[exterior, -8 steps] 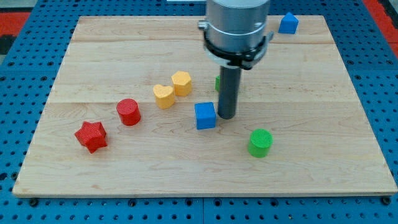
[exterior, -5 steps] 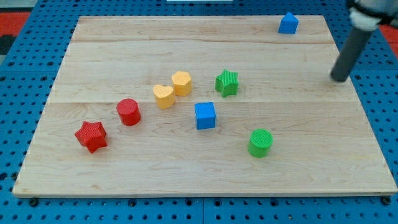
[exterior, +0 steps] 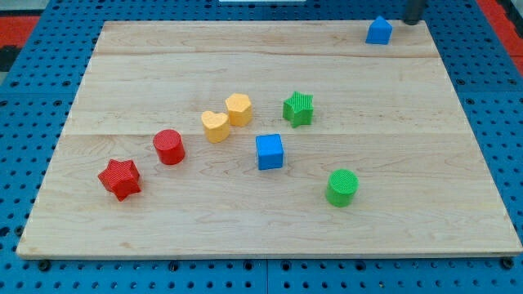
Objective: Move the blue triangle towards down
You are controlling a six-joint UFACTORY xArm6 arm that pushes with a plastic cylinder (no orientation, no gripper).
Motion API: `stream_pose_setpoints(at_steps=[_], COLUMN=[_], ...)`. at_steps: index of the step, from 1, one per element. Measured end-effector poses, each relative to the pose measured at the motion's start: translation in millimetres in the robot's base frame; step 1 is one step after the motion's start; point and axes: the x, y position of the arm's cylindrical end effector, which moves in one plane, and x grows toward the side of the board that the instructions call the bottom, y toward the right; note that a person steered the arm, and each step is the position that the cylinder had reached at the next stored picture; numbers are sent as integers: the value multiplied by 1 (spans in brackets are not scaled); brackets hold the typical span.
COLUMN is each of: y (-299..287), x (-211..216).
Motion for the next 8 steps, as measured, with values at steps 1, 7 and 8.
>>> stream_pose_setpoints(at_steps=[1,7,8], y=[-45,-42,-41], x=[0,115,140])
